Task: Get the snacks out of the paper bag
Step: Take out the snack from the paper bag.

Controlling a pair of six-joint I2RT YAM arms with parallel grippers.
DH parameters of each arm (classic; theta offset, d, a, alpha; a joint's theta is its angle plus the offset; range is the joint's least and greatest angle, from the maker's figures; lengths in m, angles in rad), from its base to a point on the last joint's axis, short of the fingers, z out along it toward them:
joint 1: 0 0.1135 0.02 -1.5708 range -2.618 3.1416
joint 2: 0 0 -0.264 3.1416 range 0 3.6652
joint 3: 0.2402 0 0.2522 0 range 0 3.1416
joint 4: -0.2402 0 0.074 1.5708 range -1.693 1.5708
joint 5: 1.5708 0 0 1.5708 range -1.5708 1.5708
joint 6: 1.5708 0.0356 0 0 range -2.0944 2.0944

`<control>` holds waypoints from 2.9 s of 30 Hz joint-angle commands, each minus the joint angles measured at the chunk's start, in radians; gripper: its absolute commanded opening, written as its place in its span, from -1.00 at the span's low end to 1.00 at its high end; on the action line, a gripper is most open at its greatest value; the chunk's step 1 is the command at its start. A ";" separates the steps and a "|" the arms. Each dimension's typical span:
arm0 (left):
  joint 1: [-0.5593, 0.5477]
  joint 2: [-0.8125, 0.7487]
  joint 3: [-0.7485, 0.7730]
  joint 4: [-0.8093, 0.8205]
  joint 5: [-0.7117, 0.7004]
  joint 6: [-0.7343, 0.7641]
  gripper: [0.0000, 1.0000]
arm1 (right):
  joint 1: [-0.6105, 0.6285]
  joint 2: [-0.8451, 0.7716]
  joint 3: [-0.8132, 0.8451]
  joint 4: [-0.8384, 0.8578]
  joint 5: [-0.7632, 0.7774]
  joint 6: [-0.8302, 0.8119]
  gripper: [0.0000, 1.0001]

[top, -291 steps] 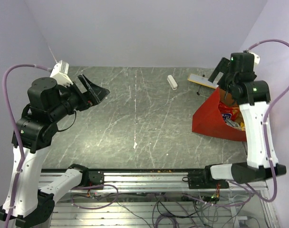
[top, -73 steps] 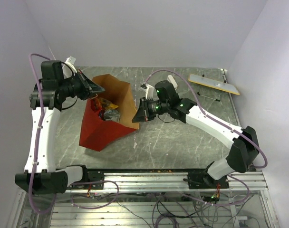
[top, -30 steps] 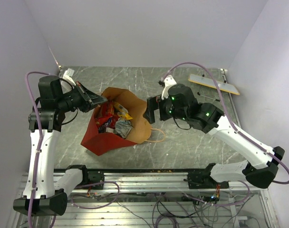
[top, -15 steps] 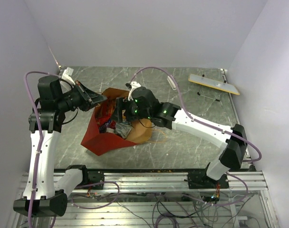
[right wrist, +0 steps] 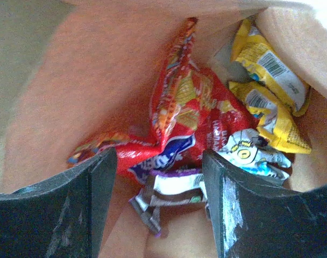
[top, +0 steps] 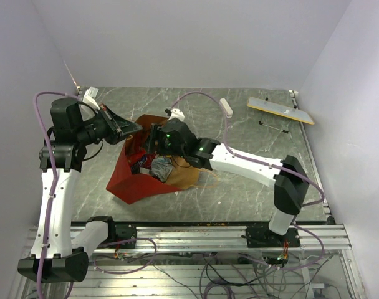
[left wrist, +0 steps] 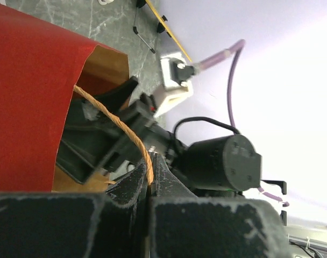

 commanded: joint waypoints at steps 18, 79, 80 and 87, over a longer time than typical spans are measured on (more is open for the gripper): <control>-0.007 0.009 0.069 -0.068 0.021 0.039 -0.86 | 0.052 0.361 0.232 0.077 0.295 0.005 0.31; -0.007 -0.035 0.305 -0.393 -0.360 0.238 -0.86 | 0.047 0.002 0.175 0.077 0.015 -0.133 -0.99; -0.007 -0.036 0.305 -0.396 -0.363 0.245 -0.86 | 0.048 0.018 0.188 0.075 0.014 -0.125 -0.96; -0.007 -0.032 0.304 -0.433 -0.417 0.273 -0.86 | 0.045 -0.019 0.219 0.034 0.040 -0.164 -1.00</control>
